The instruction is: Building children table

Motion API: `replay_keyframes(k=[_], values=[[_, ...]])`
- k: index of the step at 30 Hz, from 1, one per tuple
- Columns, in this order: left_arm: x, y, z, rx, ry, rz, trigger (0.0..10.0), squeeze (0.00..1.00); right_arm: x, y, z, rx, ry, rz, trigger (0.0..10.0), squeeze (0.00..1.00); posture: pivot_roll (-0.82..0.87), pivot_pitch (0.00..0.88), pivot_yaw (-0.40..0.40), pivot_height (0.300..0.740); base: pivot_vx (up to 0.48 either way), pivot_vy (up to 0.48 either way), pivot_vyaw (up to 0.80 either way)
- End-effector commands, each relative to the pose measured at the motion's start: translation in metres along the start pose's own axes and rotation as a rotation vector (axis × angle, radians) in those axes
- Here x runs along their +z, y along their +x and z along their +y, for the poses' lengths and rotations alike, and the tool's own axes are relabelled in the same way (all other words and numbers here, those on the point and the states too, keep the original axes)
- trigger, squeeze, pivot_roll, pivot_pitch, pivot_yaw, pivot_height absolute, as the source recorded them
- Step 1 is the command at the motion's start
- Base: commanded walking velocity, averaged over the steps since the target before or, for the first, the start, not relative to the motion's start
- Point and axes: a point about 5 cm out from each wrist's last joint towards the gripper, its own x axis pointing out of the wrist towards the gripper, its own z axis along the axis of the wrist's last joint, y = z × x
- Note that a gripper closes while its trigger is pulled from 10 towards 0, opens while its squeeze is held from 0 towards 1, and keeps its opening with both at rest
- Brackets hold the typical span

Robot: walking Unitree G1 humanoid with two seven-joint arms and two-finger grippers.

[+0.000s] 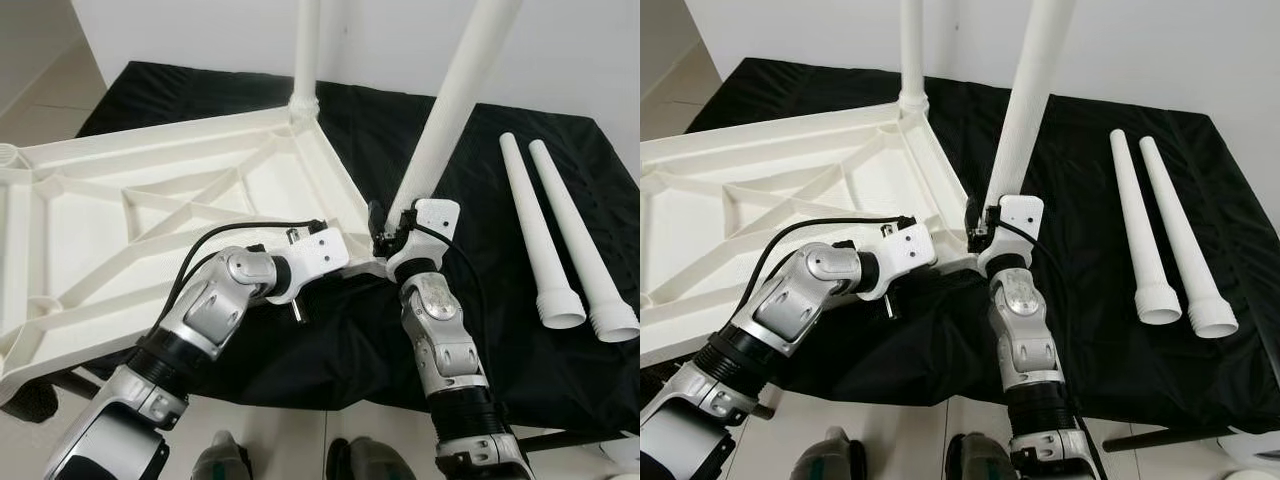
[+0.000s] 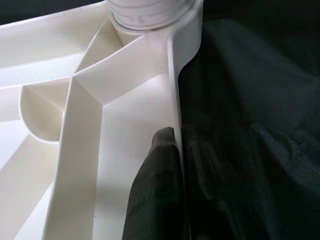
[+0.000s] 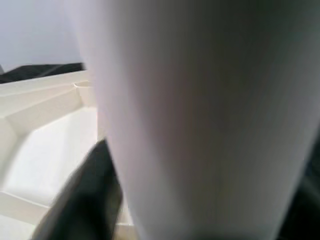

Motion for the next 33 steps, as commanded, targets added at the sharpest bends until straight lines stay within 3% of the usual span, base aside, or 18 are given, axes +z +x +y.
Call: replay_keyframes(k=[1,10,11,19,20,21,25,33], values=[[0.014,0.002,-0.004,0.003,0.039,-0.064,10.0,0.00,0.001,-0.002,-0.003,0.005,0.010,-0.002,10.0,1.00,-0.01,0.028,-0.063,0.740,0.000,0.000,0.00],[0.013,0.003,-0.004,0.010,0.036,-0.063,10.0,0.00,0.011,-0.003,-0.017,0.112,0.012,-0.055,10.0,1.00,-0.01,0.019,-0.066,0.740,0.000,0.000,0.00],[0.013,0.003,-0.005,0.009,0.037,-0.062,10.0,0.00,0.012,-0.003,-0.022,0.158,0.005,-0.058,10.0,0.00,-0.01,0.018,-0.066,0.740,0.000,0.000,0.00],[0.013,0.004,-0.005,0.010,0.039,-0.058,10.0,0.00,0.013,-0.005,-0.035,0.288,-0.023,-0.042,10.0,0.00,-0.01,0.011,-0.066,0.740,0.000,0.000,0.00],[0.012,0.004,-0.005,0.011,0.039,-0.055,10.0,0.00,0.012,-0.007,-0.038,0.388,-0.026,-0.016,10.0,0.00,-0.01,0.007,-0.064,0.740,0.000,0.000,0.00],[0.012,0.004,-0.005,0.011,0.039,-0.055,10.0,0.00,0.012,-0.007,-0.038,0.388,-0.026,-0.016,10.0,0.00,-0.01,0.007,-0.064,0.740,0.000,0.000,0.00],[0.012,0.004,-0.005,0.014,0.039,-0.049,10.0,0.00,0.008,-0.012,-0.050,0.618,-0.050,0.055,10.0,0.00,-0.01,0.007,-0.062,0.740,0.000,0.000,0.00],[0.012,0.005,-0.005,0.015,0.038,-0.047,10.0,0.00,0.007,-0.001,-0.070,0.688,-0.083,0.116,10.0,0.00,-0.01,0.007,-0.057,0.740,0.000,0.000,0.00]])
